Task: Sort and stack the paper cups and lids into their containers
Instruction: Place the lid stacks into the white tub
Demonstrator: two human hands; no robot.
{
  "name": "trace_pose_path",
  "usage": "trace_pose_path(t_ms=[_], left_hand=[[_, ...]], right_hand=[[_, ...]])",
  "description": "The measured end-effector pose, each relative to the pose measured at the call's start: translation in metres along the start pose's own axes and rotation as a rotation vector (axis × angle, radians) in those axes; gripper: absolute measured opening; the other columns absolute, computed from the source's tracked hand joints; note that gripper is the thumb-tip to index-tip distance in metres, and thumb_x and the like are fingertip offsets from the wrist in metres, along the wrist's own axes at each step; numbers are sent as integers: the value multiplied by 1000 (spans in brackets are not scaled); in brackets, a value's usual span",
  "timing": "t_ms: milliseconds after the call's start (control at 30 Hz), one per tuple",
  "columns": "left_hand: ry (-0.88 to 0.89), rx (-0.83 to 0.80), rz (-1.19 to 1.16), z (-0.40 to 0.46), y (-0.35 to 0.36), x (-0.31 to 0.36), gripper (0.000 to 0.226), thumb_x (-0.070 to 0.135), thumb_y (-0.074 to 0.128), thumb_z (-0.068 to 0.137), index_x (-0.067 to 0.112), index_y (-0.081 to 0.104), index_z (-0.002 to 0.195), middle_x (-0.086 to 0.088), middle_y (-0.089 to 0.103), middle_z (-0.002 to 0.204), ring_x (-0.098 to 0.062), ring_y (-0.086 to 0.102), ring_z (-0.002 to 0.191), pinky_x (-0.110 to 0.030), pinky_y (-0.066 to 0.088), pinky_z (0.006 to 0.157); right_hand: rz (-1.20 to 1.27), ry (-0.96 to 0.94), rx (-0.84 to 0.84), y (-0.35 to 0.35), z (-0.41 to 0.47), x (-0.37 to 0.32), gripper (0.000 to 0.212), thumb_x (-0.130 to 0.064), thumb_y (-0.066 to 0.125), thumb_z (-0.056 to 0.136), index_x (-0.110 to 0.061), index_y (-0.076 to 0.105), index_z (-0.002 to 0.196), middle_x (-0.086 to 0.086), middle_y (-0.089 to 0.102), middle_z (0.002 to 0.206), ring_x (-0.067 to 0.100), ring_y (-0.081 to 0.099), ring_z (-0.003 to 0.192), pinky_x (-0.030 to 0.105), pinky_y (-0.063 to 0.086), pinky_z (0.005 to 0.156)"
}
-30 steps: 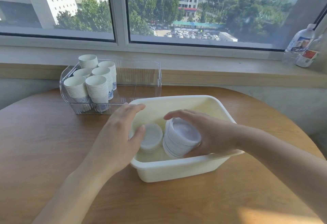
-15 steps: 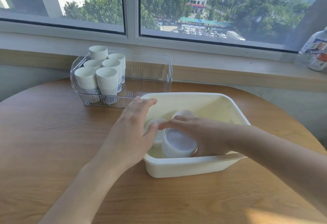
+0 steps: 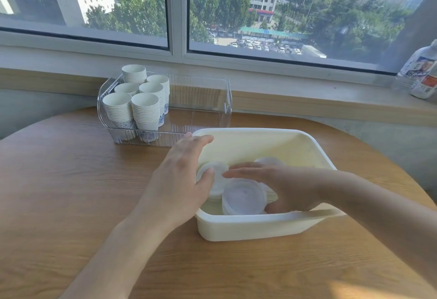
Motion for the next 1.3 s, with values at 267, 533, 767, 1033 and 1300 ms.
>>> trace_pose_path(t_ms=[267,533,767,1033,1300], left_hand=[[26,39,-5,-10,-1,3,54,26,61,99,37,44,149,16,39,159,7,12,154,-23,24,109],[77,50,4,-15,4,12,52,23,62,99,35,46,147,17,44,154,3,14,156,-10,15,111],[95,52,14,-19,4,15,55,20,65,96,34,47,147,21,43,150,1,13,156,0,8,108],[85,68,17,-19,0,13,55,20,66,96,32,48,147,26,36,144,3,15,155,-1,7,110],[96,54,-9,-17,4,14,56,20,67,96,34,48,147,28,34,144,9,12,153,4,4,108]], right_hand=[[265,232,342,-20,-32,43,82,-80,58,75,-55,37,151,-26,26,163,1,25,151,29,21,122],[158,405,150,19,-21,57,123,-94,67,56,-59,3,156,-21,-7,171,17,13,159,60,16,125],[195,299,191,19,-4,37,132,-71,85,66,-49,-4,161,-17,-8,172,17,14,159,40,22,127],[171,339,183,14,-16,37,124,-76,78,70,-56,-6,159,-14,-16,172,21,15,160,42,24,127],[117,399,75,27,-11,28,109,-76,68,80,-56,-4,159,-2,-25,171,34,28,155,41,28,122]])
Point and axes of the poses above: each hand's wrist, its own z-axis towards the middle knuckle, its own y-axis out of the palm, x = y × z, the point moved 8 cm from there along z, towards the middle knuckle
